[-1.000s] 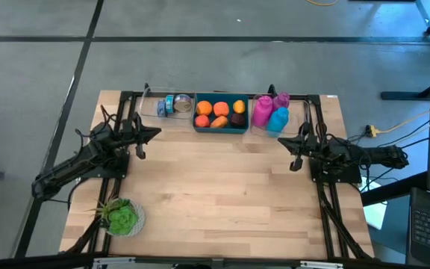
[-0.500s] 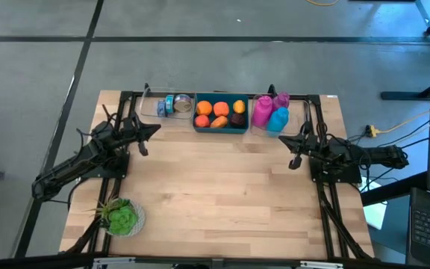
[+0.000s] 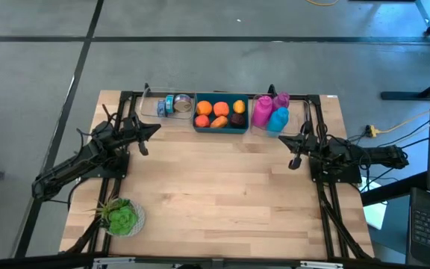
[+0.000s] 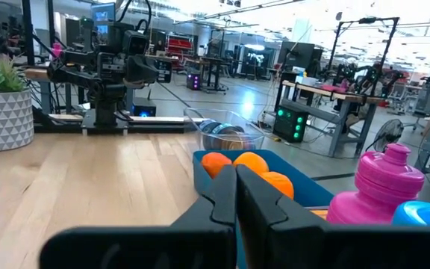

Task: Pick & Place Food Item
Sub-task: Return to Home Position

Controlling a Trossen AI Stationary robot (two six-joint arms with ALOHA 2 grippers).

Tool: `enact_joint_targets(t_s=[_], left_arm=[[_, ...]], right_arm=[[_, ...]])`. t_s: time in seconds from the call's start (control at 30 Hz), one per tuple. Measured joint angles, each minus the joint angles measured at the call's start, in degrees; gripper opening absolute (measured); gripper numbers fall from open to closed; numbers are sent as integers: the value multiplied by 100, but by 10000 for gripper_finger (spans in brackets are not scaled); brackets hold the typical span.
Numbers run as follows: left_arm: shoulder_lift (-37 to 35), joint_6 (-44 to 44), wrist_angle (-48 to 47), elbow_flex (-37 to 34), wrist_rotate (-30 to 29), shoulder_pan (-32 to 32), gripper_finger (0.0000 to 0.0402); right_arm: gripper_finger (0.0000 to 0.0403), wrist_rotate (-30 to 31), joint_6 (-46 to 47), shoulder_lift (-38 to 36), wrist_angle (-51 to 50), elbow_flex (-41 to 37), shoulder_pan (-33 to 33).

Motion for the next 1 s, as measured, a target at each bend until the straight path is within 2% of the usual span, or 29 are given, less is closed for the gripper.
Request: enact_joint_targets(t_s=[1.0], left_arm=[[0, 9, 2, 0, 7, 0, 8]], right_arm=[[4, -22, 42, 0, 0, 2, 0]])
